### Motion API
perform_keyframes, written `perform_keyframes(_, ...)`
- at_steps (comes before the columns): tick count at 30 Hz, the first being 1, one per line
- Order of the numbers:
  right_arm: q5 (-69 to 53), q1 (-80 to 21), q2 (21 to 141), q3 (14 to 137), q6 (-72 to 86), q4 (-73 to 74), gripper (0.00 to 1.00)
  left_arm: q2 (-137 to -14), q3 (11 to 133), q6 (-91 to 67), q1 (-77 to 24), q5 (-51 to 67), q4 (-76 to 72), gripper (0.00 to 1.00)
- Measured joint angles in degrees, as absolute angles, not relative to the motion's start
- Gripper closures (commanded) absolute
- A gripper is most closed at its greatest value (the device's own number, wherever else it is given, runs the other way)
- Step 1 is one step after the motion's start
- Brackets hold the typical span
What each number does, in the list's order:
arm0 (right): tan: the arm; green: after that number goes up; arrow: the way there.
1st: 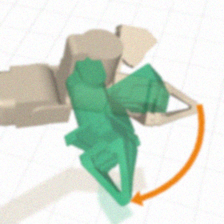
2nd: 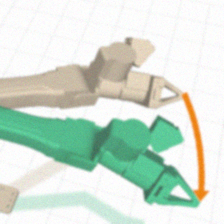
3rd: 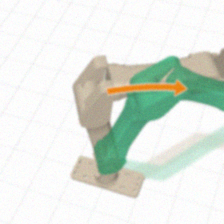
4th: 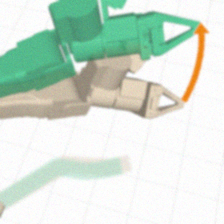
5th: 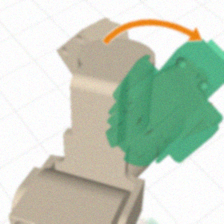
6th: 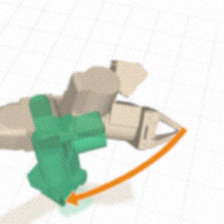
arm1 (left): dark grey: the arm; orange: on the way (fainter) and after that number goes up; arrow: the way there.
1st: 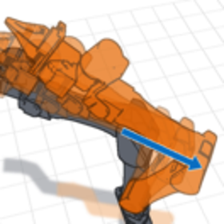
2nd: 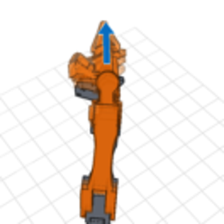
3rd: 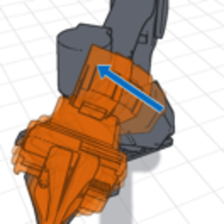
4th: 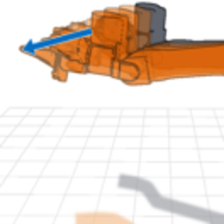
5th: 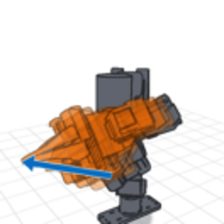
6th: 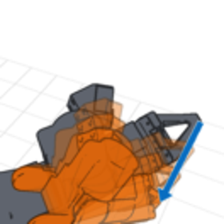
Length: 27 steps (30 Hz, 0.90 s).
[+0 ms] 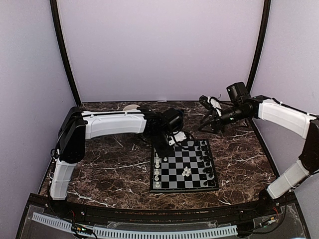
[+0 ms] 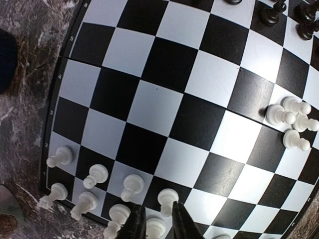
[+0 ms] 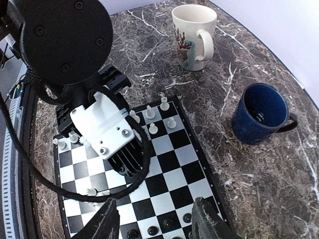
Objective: Set up the chess pieces on the board
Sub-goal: Move the pawn to d2, then pick up the pawn from the chessboard.
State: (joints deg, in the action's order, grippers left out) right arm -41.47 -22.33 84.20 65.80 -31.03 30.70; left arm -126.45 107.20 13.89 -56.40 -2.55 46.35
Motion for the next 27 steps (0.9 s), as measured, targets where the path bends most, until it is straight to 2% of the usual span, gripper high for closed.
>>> perform_keyframes(3, -39.99, -22.06, 83.40, 68.40, -30.98, 31.68, 0.46, -124.73, 107.61, 13.87, -56.12, -3.27, 46.46, 0.71)
perform_keyframes(4, -39.24, -22.00, 83.11, 69.58, -30.98, 32.25, 0.40, -123.79, 107.61, 13.89, -56.07, -3.49, 46.48, 0.71)
perform_keyframes(5, -38.54, -21.93, 82.81, 70.76, -30.81, 32.73, 0.27, -122.65, 107.61, 13.89, -55.90, -3.62, 46.48, 0.70)
perform_keyframes(6, -37.56, -21.82, 82.54, 72.31, -30.65, 33.21, 0.03, -121.49, 107.61, 13.89, -55.66, -3.68, 46.37, 0.69)
perform_keyframes(7, -36.73, -21.69, 82.28, 73.87, -30.17, 33.54, 0.02, -119.85, 107.39, 13.89, -55.27, -3.64, 45.91, 0.68)
perform_keyframes(9, -35.75, -21.28, 81.89, 75.88, -29.26, 33.69, 0.03, -116.14, 106.02, 13.87, -54.28, -3.75, 43.99, 0.58)
perform_keyframes(13, -36.12, -20.29, 81.54, 78.13, -28.36, 34.13, 0.01, -104.90, 97.12, 13.28, -50.87, -5.28, 33.98, 0.28)
perform_keyframes(20, -37.21, -22.85, 87.55, 82.02, -31.09, 40.51, 0.38, -88.92, 76.62, 8.14, -41.91, -8.88, 11.25, 0.25)
perform_keyframes(23, -35.86, -26.20, 91.13, 82.78, -33.76, 43.68, 0.47, -85.19, 69.38, 5.98, -39.88, -10.09, 5.23, 0.27)
perform_keyframes(27, -31.59, -32.67, 95.57, 82.46, -37.15, 47.00, 0.56, -84.36, 67.88, 2.94, -39.62, -10.41, 3.05, 0.32)
